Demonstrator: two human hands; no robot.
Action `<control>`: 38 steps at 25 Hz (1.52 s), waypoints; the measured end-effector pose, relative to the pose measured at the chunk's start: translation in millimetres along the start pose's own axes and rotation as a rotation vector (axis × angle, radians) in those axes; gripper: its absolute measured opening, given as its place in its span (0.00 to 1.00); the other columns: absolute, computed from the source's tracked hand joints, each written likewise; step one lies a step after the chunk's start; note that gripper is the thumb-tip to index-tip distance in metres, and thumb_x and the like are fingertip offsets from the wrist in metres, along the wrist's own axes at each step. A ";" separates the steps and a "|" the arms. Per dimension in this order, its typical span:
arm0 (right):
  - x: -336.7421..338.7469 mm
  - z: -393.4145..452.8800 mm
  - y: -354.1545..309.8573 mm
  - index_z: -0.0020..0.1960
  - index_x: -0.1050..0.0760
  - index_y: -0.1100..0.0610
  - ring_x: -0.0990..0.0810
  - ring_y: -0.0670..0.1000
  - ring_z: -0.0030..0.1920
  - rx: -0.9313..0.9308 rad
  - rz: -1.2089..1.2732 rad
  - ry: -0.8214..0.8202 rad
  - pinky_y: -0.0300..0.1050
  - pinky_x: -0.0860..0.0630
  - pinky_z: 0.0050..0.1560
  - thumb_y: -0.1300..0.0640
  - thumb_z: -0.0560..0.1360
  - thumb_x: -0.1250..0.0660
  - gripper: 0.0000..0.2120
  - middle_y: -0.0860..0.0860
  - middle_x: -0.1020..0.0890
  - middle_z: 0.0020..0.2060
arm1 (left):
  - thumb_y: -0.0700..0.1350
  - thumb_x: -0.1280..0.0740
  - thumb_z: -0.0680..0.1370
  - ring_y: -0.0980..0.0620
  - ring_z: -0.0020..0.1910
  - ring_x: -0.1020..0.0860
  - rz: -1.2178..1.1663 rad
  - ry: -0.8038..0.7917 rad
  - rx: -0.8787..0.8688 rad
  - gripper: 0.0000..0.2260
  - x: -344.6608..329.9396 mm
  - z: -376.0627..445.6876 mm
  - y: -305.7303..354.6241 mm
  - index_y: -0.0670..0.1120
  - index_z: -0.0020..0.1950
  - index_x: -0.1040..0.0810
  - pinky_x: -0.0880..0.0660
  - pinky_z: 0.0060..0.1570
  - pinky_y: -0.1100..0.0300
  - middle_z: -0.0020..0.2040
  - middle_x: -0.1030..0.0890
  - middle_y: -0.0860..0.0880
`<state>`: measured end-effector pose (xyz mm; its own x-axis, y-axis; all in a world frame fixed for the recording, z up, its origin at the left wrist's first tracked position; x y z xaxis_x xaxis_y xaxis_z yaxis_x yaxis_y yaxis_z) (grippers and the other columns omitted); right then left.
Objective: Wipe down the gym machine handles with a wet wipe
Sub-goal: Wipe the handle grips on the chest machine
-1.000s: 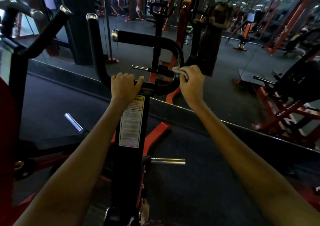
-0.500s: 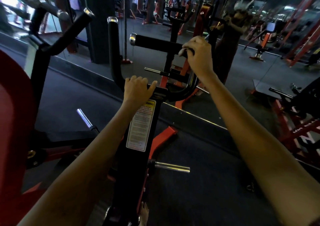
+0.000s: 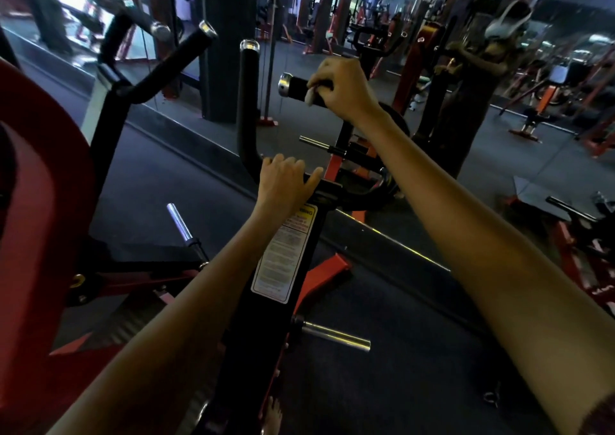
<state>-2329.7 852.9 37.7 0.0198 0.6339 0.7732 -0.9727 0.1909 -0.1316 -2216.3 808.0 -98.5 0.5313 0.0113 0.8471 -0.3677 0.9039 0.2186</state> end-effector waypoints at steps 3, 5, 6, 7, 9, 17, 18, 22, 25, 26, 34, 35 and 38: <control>-13.1 13.6 -5.8 0.47 0.18 0.64 0.21 0.51 0.43 0.006 -0.061 0.010 0.33 0.33 0.43 0.66 0.72 0.39 0.11 0.59 0.18 0.44 | 0.59 0.48 0.81 0.49 0.47 0.25 -0.013 -0.002 -0.005 0.21 -0.7 -0.3 0.7 0.46 0.40 0.27 0.34 0.56 0.53 0.40 0.25 0.48; -16.5 18.5 -5.9 0.48 0.18 0.63 0.22 0.52 0.44 0.029 -0.061 0.014 0.34 0.33 0.44 0.65 0.73 0.39 0.11 0.58 0.18 0.44 | 0.59 0.49 0.81 0.50 0.46 0.26 -0.017 -0.009 -0.010 0.20 -0.4 -0.2 -0.3 0.47 0.40 0.29 0.34 0.55 0.54 0.39 0.28 0.50; -16.8 19.7 -4.8 0.48 0.18 0.63 0.22 0.51 0.44 0.039 -0.056 0.007 0.34 0.33 0.45 0.64 0.73 0.38 0.11 0.58 0.18 0.44 | 0.59 0.49 0.81 0.50 0.46 0.26 -0.017 -0.013 -0.016 0.20 -0.7 -0.2 -2.1 0.47 0.40 0.28 0.34 0.55 0.54 0.39 0.28 0.50; -16.5 20.7 -3.8 0.48 0.18 0.63 0.22 0.51 0.43 0.049 -0.048 0.000 0.33 0.33 0.45 0.64 0.73 0.38 0.10 0.58 0.18 0.44 | 0.59 0.49 0.81 0.50 0.46 0.25 -0.020 -0.010 -0.026 0.21 -1.0 -0.2 -3.9 0.46 0.42 0.26 0.34 0.55 0.54 0.40 0.27 0.49; -15.8 23.9 -1.6 0.47 0.18 0.63 0.24 0.48 0.41 0.053 -0.021 0.005 0.30 0.34 0.43 0.65 0.72 0.37 0.10 0.58 0.17 0.42 | 0.59 0.49 0.81 0.50 0.48 0.25 -0.033 0.003 -0.055 0.21 -0.7 0.6 -6.2 0.45 0.45 0.24 0.34 0.55 0.55 0.43 0.23 0.48; -27.3 74.7 -18.8 0.45 0.18 0.63 0.24 0.41 0.31 -0.161 0.104 -0.039 0.29 0.28 0.34 0.61 0.71 0.29 0.05 0.53 0.18 0.36 | 0.60 0.49 0.79 0.49 0.44 0.23 -0.133 0.224 -0.074 0.24 -12.2 -3.6 -36.4 0.45 0.42 0.23 0.34 0.63 0.52 0.41 0.21 0.48; -31.7 85.6 -21.2 0.43 0.18 0.62 0.24 0.39 0.27 -0.173 0.150 -0.018 0.29 0.27 0.32 0.60 0.70 0.28 0.05 0.52 0.18 0.34 | 0.60 0.49 0.79 0.50 0.42 0.23 -0.162 0.249 -0.084 0.23 -14.3 -5.2 -39.0 0.45 0.41 0.24 0.34 0.62 0.53 0.39 0.22 0.48; -55.7 123.6 -32.5 0.42 0.18 0.63 0.26 0.36 0.25 -0.182 0.115 0.047 0.26 0.32 0.31 0.61 0.70 0.29 0.05 0.52 0.17 0.36 | 0.58 0.46 0.79 0.51 0.41 0.23 -0.197 0.329 -0.105 0.20 -18.5 -6.2 -37.6 0.45 0.42 0.23 0.36 0.61 0.56 0.39 0.22 0.49; -76.6 128.0 -32.9 0.46 0.18 0.64 0.25 0.43 0.36 -0.182 0.046 -0.103 0.34 0.29 0.39 0.59 0.73 0.30 0.07 0.53 0.18 0.42 | 0.57 0.45 0.79 0.51 0.40 0.24 -0.238 0.367 -0.098 0.20 -24.1 -5.8 -39.6 0.44 0.42 0.23 0.38 0.60 0.57 0.39 0.22 0.49; -81.7 124.1 -32.3 0.47 0.19 0.64 0.24 0.46 0.38 -0.182 0.049 -0.159 0.37 0.27 0.42 0.59 0.73 0.30 0.08 0.54 0.18 0.43 | 0.57 0.45 0.79 0.51 0.40 0.24 -0.250 0.382 -0.090 0.20 -25.5 -5.1 -39.5 0.44 0.42 0.23 0.37 0.60 0.57 0.38 0.22 0.49; -66.1 122.9 -33.3 0.49 0.19 0.63 0.24 0.37 0.31 -0.031 0.056 -0.282 0.26 0.29 0.33 0.60 0.71 0.28 0.09 0.50 0.21 0.39 | 0.56 0.44 0.78 0.52 0.39 0.24 -0.296 0.418 -0.069 0.19 -26.9 -4.5 -37.3 0.44 0.40 0.23 0.38 0.61 0.58 0.37 0.23 0.50; -64.3 130.2 -30.2 0.48 0.19 0.64 0.24 0.37 0.30 -0.061 0.073 -0.184 0.27 0.27 0.34 0.60 0.72 0.29 0.08 0.51 0.19 0.39 | 0.56 0.44 0.78 0.52 0.39 0.24 -0.295 0.416 -0.066 0.19 -26.2 -4.5 -36.8 0.45 0.40 0.23 0.38 0.61 0.58 0.37 0.23 0.50; -71.7 135.0 -25.3 0.49 0.19 0.65 0.19 0.45 0.40 -0.103 0.008 -0.110 0.35 0.23 0.44 0.63 0.74 0.32 0.07 0.56 0.17 0.44 | 0.57 0.44 0.78 0.52 0.39 0.24 -0.285 0.399 -0.056 0.19 -24.6 -5.1 -35.8 0.45 0.41 0.23 0.38 0.60 0.58 0.38 0.23 0.50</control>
<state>-2337.7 701.5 69.4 -0.0186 0.5510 0.8343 -0.9438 0.2658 -0.1966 -2212.3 777.5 -129.7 0.8598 -0.0872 0.5032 -0.1289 0.9164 0.3790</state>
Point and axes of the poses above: each hand's wrist, its own z-axis towards the middle knuckle, its own x-axis out of the back of the hand, y = z × x, the point moved 1 cm from there along z, towards the middle knuckle
